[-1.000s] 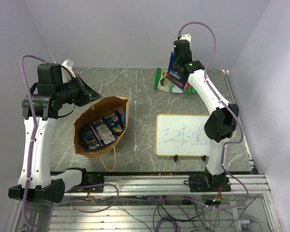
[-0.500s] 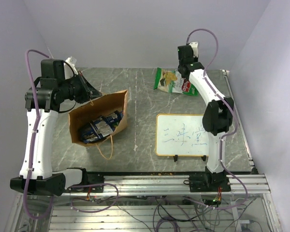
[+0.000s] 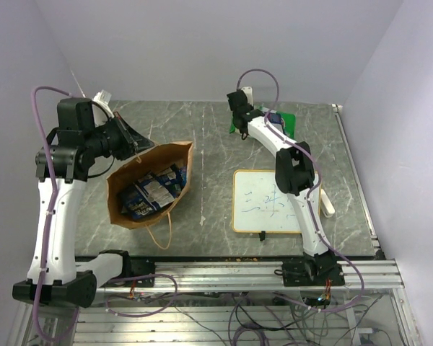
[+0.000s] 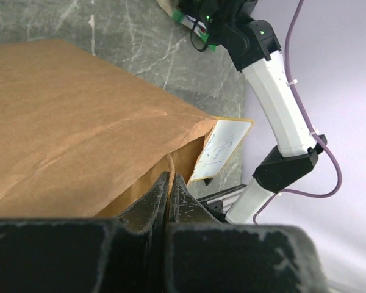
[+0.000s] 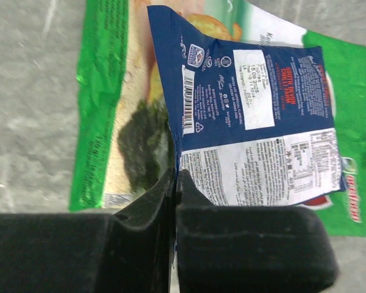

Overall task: Take the snacks out of the paper bag
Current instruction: Place the snack at the center of the board, then take out the snack from the paper bag.

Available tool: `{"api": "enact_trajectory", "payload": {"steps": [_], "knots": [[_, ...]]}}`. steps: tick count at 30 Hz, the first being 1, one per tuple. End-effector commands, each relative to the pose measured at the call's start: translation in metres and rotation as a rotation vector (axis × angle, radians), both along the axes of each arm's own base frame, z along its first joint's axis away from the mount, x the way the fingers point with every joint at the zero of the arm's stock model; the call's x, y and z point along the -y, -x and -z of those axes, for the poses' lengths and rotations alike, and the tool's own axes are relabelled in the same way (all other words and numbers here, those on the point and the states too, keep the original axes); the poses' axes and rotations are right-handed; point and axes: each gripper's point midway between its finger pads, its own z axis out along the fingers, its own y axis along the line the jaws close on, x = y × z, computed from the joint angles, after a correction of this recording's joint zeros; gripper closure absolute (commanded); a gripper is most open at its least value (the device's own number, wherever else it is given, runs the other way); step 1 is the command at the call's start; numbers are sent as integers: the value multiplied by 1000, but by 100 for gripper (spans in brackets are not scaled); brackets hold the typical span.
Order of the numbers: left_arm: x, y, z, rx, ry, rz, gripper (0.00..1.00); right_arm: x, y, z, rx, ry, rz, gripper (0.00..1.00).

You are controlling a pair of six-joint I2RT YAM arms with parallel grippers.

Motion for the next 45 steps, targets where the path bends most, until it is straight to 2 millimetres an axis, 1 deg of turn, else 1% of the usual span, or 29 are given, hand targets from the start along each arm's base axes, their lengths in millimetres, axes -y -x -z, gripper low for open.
{"api": "enact_trajectory", "payload": {"steps": [1, 4, 9, 13, 16, 18, 20, 22, 23, 24, 25, 28, 30, 32, 33, 34, 36, 40, 42, 43, 44, 45], "knots": [[9, 7, -21, 89, 94, 9, 93, -22, -24, -29, 137, -248, 2, 100], [8, 11, -19, 76, 90, 1, 93, -31, -29, -32, 168, -334, 19, 100], [8, 15, -18, 69, 77, 11, 93, -36, -42, -48, 220, -424, 8, 100], [9, 14, -17, 78, 73, 26, 93, -36, -44, -71, 238, -428, -37, 76], [14, 11, -19, 99, 108, 42, 93, -43, -30, -98, 202, -439, -119, 59], [18, 9, -21, 116, 131, 62, 93, -46, -10, -113, 165, -465, -169, 52], [19, 7, -22, 125, 134, 77, 93, -45, 16, -127, 142, -491, -195, 47], [21, 7, -22, 130, 136, 97, 93, -45, 44, -137, 118, -534, -211, 46], [23, 7, -23, 135, 138, 110, 93, -46, 60, -153, 123, -570, -233, 46], [24, 7, -23, 142, 140, 123, 93, -49, 75, -153, 96, -600, -251, 46], [26, 8, -25, 159, 145, 136, 93, -51, 93, -147, 56, -624, -261, 46], [29, 9, -30, 214, 169, 152, 93, -61, 133, -147, -10, -685, -291, 46], [31, 12, -34, 250, 202, 161, 93, -67, 155, -147, -42, -703, -323, 45], [35, 15, -36, 281, 245, 169, 93, -73, 171, -153, -48, -693, -366, 44], [36, 17, -37, 298, 263, 171, 93, -77, 177, -160, -38, -678, -399, 44], [36, 18, -37, 309, 276, 170, 93, -84, 184, -169, -24, -661, -441, 43], [36, 21, -34, 317, 289, 166, 93, -108, 203, -193, 2, -636, -574, 42], [37, 28, -25, 306, 293, 170, 93, -137, 231, -245, 99, -590, -823, 40], [37, 32, -23, 301, 302, 167, 93, -150, 249, -272, 168, -574, -948, 38], [37, 34, -24, 307, 311, 166, 93, -158, 261, -287, 215, -559, -1020, 38], [37, 37, -26, 317, 321, 166, 93, -164, 272, -297, 254, -533, -1085, 37], [37, 41, -31, 333, 328, 166, 93, -168, 288, -310, 305, -507, -1153, 36]]}}
